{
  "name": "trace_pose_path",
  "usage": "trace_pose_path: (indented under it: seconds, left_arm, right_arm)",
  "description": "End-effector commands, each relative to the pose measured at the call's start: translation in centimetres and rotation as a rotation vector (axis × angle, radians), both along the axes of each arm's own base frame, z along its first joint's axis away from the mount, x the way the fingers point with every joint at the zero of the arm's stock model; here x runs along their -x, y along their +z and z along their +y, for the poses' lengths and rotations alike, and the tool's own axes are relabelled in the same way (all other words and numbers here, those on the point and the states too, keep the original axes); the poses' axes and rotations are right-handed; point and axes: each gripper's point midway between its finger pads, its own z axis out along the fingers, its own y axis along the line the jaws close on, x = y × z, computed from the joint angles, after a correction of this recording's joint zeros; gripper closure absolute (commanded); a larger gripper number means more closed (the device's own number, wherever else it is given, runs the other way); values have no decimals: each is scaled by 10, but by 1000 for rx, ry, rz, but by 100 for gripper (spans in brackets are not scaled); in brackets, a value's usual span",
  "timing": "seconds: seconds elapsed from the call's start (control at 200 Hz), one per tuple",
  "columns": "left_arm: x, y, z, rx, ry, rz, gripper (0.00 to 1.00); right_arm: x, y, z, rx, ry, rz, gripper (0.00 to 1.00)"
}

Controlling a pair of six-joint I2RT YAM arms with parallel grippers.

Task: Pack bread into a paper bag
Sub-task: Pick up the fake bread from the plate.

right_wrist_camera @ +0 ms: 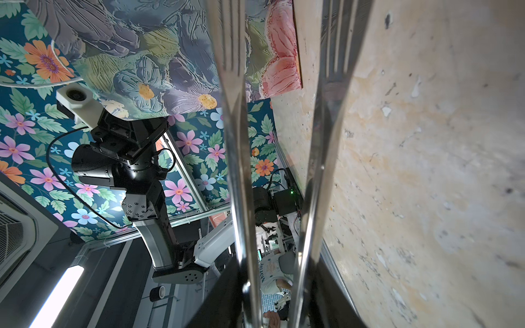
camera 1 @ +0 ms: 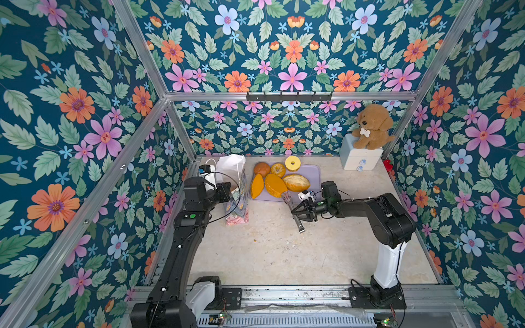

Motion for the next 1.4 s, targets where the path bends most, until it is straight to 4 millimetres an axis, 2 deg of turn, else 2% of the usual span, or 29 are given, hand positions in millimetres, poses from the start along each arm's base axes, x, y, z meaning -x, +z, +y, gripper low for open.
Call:
trace_pose_path:
  seconds: [0.0,0.135,0.31,0.585,0.83,1.04,1.209,1.394]
  left_arm:
    - [3,-9,0,-11,-7,35,84]
    - [2,-9,0,-12,-9,33,84]
    - [2,-9,1,-17,-5,33,84]
    - [2,-8,1,-19,-4,29,84]
    - [2,-3,1,-22,-5,21,85]
    - [0,5,-2,-9,-17,1,85]
    - [-1,6,-5,8,-32,1,85]
    - [1,8,-5,10,-33,-10,85]
  right_arm:
    - [-7,7,3,-38,-1,-23,61]
    - [-13,8,6,-78,-10,-11,65]
    - [-18,9,8,-119,-16,5,76]
    - [-17,11,8,-121,-18,4,84]
    - [-11,26,5,-125,-30,-13,90]
    - [-2,55,9,-110,-34,-65,91]
    - [18,68,12,26,12,-116,93]
    - [25,116,27,-22,12,-171,98]
